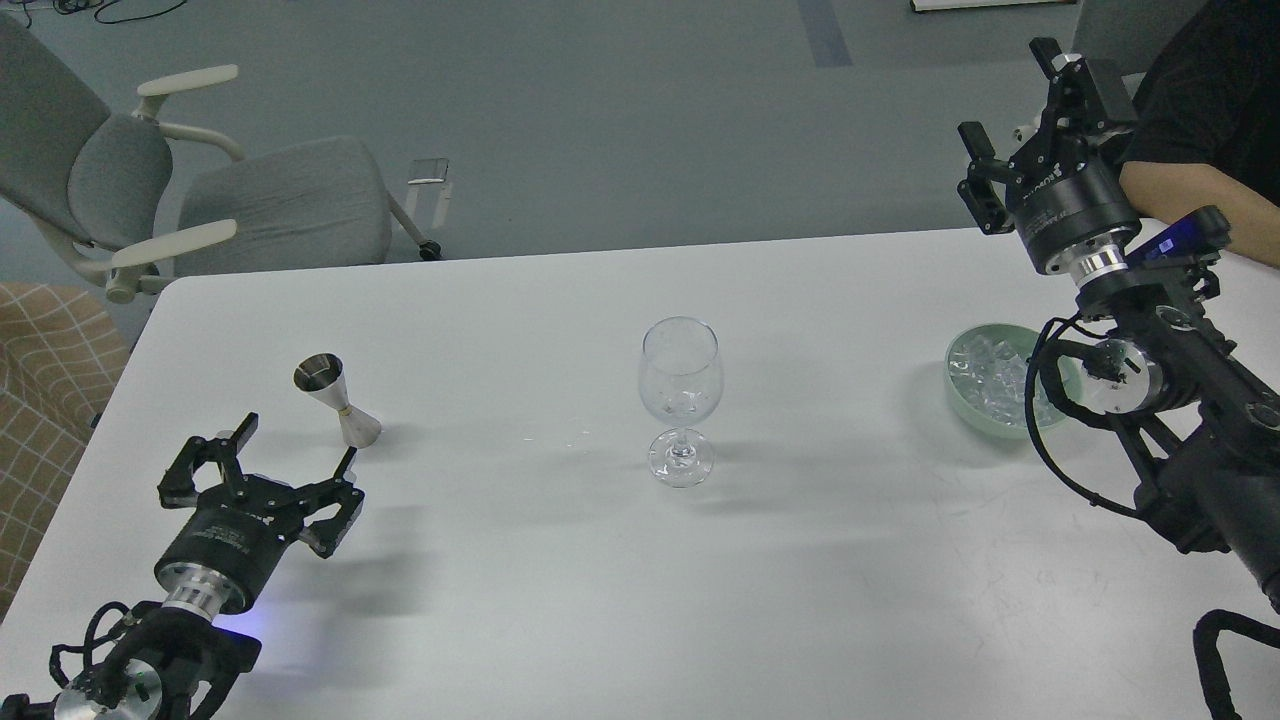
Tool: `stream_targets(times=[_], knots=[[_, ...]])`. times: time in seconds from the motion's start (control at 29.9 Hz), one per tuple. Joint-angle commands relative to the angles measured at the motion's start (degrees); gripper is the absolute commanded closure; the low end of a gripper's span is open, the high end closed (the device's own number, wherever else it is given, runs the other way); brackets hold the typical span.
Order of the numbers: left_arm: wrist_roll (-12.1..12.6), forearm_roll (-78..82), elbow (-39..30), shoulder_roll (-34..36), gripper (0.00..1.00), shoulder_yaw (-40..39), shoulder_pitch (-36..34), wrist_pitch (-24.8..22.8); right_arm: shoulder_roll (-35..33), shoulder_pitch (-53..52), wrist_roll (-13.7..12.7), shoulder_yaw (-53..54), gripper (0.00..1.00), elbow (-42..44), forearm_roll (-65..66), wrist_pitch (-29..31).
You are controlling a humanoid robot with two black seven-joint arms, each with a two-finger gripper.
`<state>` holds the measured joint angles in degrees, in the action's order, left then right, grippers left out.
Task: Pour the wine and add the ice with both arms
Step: 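Lower the open left gripper beside the metal jigger, then close the left gripper around the jigger and lift it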
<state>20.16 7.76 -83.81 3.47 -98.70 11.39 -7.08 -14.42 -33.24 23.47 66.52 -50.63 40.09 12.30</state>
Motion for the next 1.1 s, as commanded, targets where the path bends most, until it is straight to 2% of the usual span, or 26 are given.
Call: stream_targets(times=[0.0,0.4,1.07], knots=[[0.1,1.5,3.8,-1.7,0.02,0.0,-3.8,0.0,0.1,0.1,0.0,-0.6,0.00,0.0,0.1,0.0],[-0.1,3.0,14.5,-2.7,0.02,0.2,-13.1,-2.5,0.1,0.2,0.0,-0.8,0.00,0.1,0.1,-1.1],[-0.2,2.8,19.8,-2.1,0.02,0.0,-15.8,-2.6,0.1,0.5,0.0,-0.9,0.00,-0.1,0.1,-1.2]])
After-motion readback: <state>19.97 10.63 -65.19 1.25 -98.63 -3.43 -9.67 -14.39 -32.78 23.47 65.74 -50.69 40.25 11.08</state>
